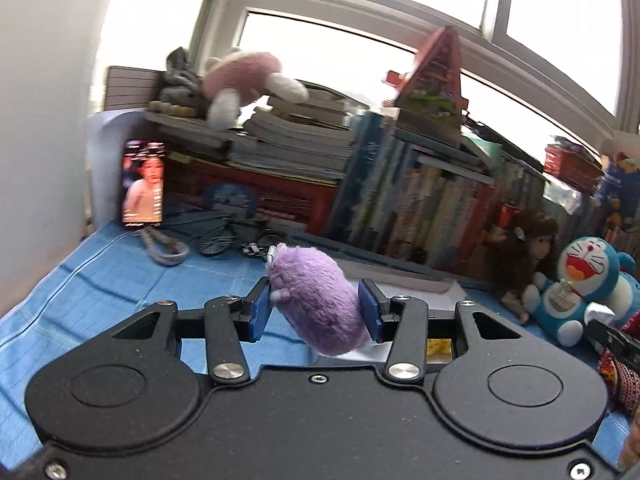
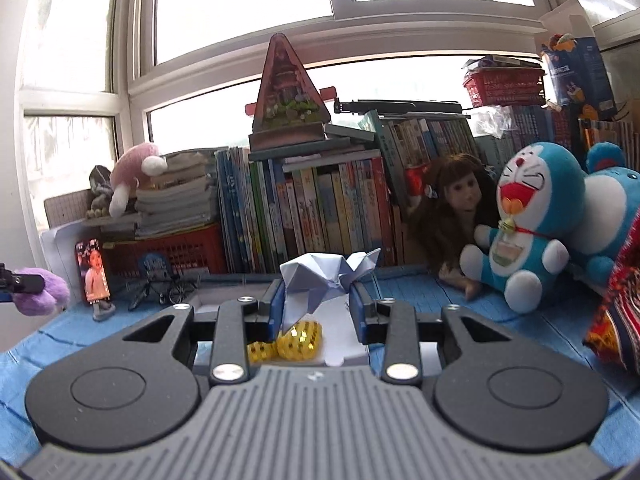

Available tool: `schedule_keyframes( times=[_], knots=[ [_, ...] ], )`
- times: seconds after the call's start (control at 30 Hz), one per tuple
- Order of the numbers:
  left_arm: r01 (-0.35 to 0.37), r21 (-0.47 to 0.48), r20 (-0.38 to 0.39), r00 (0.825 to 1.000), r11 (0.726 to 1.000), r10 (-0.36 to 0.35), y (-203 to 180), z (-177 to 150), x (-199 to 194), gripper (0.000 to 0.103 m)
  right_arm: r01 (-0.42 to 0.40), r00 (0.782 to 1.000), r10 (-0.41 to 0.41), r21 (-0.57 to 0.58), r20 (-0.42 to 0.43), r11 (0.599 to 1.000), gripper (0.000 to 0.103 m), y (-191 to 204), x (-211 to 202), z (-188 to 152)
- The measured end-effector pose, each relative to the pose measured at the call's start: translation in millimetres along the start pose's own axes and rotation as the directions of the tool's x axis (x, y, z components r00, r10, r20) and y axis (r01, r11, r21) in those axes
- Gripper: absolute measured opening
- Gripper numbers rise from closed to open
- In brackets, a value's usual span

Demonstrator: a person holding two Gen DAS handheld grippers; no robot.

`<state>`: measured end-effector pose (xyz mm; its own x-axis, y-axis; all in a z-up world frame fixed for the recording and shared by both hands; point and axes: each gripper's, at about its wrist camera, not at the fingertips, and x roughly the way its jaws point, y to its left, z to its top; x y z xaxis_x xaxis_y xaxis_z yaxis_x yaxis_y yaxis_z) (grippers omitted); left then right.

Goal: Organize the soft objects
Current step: 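Carry the purple ball and white paper with both grippers over the tray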

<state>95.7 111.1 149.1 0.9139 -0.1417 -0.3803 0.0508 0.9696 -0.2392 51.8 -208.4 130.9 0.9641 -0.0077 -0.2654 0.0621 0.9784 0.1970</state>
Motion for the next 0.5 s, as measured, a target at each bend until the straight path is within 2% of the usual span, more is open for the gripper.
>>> schedule_keyframes(
  times=[0.13,0.27,0.4,0.5],
  knots=[
    [0.039,0.036,-0.059,0.998,0.999,-0.037,-18,16,24,0.044,-0.024,0.999,0.024,-0.005,-0.028,1.000,0.039,-2,19,14],
    [0.067,0.064,-0.163,0.985,0.996,-0.055,-34,27,58,0.044,-0.045,0.994,0.042,-0.022,-0.102,0.999,0.039,-5,46,23],
    [0.068,0.058,-0.268,0.962,0.996,-0.050,-45,29,96,0.044,-0.058,0.980,0.050,-0.037,-0.194,0.998,0.039,-6,76,25],
    [0.065,0.039,-0.346,0.937,0.997,-0.047,-47,26,126,0.044,-0.069,0.962,0.057,-0.036,-0.266,0.997,0.039,-6,99,22]
  ],
)
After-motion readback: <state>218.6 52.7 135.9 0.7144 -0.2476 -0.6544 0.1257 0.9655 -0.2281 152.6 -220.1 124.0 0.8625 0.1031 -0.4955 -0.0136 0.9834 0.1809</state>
